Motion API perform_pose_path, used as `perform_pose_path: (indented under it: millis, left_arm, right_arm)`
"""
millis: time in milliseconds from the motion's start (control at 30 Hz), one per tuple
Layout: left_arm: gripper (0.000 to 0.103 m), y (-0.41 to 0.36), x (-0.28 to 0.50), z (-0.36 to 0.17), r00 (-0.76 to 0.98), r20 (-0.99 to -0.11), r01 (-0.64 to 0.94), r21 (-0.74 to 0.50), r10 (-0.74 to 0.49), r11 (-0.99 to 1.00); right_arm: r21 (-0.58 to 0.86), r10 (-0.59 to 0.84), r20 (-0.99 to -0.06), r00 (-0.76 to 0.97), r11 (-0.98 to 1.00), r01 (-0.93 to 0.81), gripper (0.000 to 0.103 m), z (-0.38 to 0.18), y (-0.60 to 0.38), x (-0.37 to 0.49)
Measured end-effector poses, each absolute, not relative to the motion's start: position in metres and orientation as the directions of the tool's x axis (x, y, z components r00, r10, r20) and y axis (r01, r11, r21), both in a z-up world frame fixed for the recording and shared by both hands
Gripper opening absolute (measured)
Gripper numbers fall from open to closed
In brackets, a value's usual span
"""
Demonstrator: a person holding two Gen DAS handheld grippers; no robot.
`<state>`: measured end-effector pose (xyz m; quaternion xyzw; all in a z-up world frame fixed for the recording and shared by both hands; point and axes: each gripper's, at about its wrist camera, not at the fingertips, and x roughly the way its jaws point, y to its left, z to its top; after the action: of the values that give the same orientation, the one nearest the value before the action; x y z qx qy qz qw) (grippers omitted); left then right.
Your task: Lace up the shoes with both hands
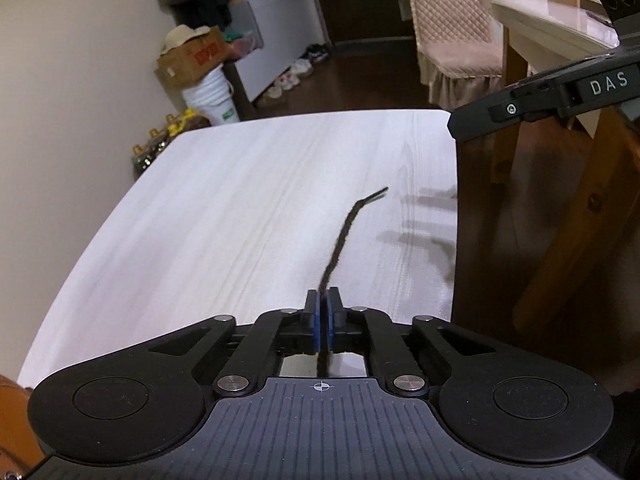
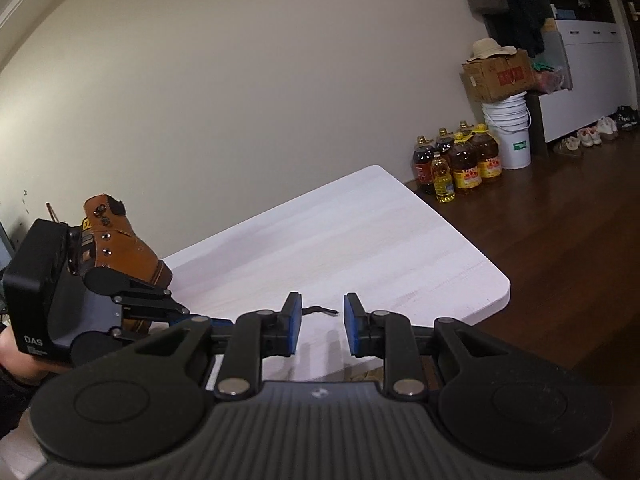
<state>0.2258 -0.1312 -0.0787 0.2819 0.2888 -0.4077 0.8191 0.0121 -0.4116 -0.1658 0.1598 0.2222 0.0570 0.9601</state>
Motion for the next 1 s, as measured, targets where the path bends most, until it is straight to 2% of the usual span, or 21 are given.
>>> perform_pose_path:
  millis: [67,233,367,467,533,633,833,1000]
  left_arm:
    - [0.002,-0.123,0.224,-0.069,0.523,-0.666,0.811,0.195,-0.532,0.552]
    - [0.002,-0.061,0.198,-0.028,0.699,-0.472,0.644,0.091,-0.537,0.759]
    - [0.002,0.002,0.165,-0.014,0.838,-0.339,0.459,0.016,-0.427,0.888]
    - [0.002,0.052,0.132,-0.01,0.923,-0.25,0.288,-0.051,-0.292,0.956]
    - [0.002,0.071,0.116,-0.014,0.943,-0.242,0.216,-0.077,-0.229,0.973]
    - [0.002,0.085,0.105,-0.026,0.942,-0.28,0.164,-0.107,-0.188,0.981]
    - [0.003,0.086,0.098,-0.051,0.917,-0.354,0.144,-0.138,-0.185,0.98]
    - [0.003,0.081,0.087,-0.066,0.917,-0.364,0.139,-0.093,-0.163,0.986]
  right_arm:
    - [0.335,0.187,-0.408,0.894,0.941,-0.044,0.026,-0.166,-0.41,0.013]
    - [0.348,0.23,-0.406,0.884,0.934,-0.083,0.026,-0.166,-0.396,0.019]
    - [0.365,0.318,-0.399,0.86,0.916,-0.169,0.026,-0.168,-0.368,0.032]
    - [0.374,0.393,-0.399,0.828,0.895,-0.245,0.026,-0.169,-0.342,0.045]
    - [0.373,0.448,-0.397,0.801,0.876,-0.305,0.026,-0.167,-0.321,0.054]
    - [0.383,0.51,-0.386,0.769,0.847,-0.37,0.026,-0.163,-0.296,0.064]
    - [0.454,0.648,-0.338,0.682,0.747,-0.485,0.026,-0.146,-0.25,0.076]
    - [0.582,0.721,-0.357,0.594,0.669,-0.462,0.028,-0.147,-0.233,0.094]
